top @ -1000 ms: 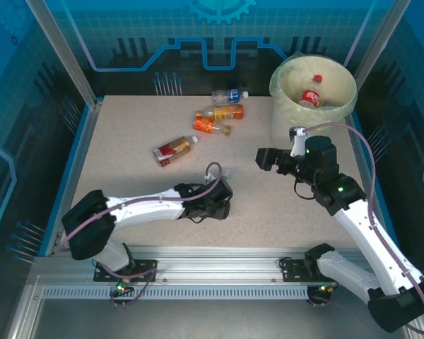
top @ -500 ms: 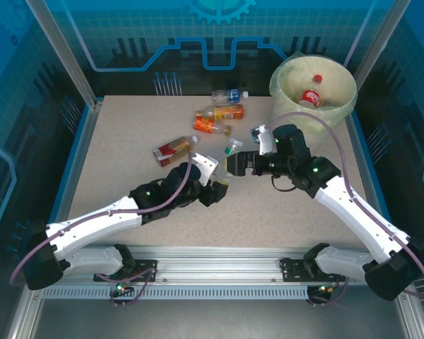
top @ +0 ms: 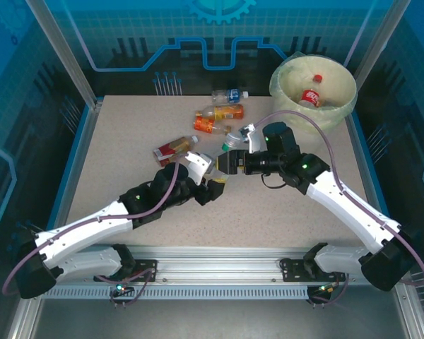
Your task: Put the plastic bottles in the bin
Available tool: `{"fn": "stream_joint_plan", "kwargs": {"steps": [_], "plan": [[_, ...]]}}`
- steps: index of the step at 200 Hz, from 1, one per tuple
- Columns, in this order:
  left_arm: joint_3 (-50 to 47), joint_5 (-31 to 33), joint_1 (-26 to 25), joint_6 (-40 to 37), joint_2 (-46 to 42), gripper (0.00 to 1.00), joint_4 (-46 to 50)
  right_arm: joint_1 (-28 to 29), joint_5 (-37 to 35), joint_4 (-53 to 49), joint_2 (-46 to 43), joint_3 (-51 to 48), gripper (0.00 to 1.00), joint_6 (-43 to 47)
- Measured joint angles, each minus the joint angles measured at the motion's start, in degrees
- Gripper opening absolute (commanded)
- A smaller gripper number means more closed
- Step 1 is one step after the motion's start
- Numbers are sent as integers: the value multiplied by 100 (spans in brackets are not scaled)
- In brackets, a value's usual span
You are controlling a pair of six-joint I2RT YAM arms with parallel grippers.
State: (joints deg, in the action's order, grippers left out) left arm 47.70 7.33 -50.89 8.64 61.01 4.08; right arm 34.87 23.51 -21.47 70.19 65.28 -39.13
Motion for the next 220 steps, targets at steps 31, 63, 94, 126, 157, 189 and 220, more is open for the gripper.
{"fn": "stream_joint_plan", "kwargs": {"steps": [31, 63, 94, 126, 157, 189, 220], "plan": [[0, -92, 7, 2, 26, 31, -28, 0, 79, 76, 39, 2, 77, -59], [0, -120, 7, 0, 192, 31, -28, 7, -26, -55, 114, 57, 62, -4], [2, -122, 7, -2, 260, 33, -15, 22, -90, -131, 125, 63, 51, 17], [26, -122, 11, 0, 291, 49, 24, 22, -96, -160, 151, 76, 43, 68], [98, -114, 11, 39, 313, 82, 81, 42, -164, -162, 151, 98, 34, 164], [133, -116, 20, 44, 313, 94, 164, 44, -356, -216, 151, 162, 31, 280], [133, -92, 33, 46, 302, 99, 212, 0, -551, -313, 151, 313, 30, 424]]}}
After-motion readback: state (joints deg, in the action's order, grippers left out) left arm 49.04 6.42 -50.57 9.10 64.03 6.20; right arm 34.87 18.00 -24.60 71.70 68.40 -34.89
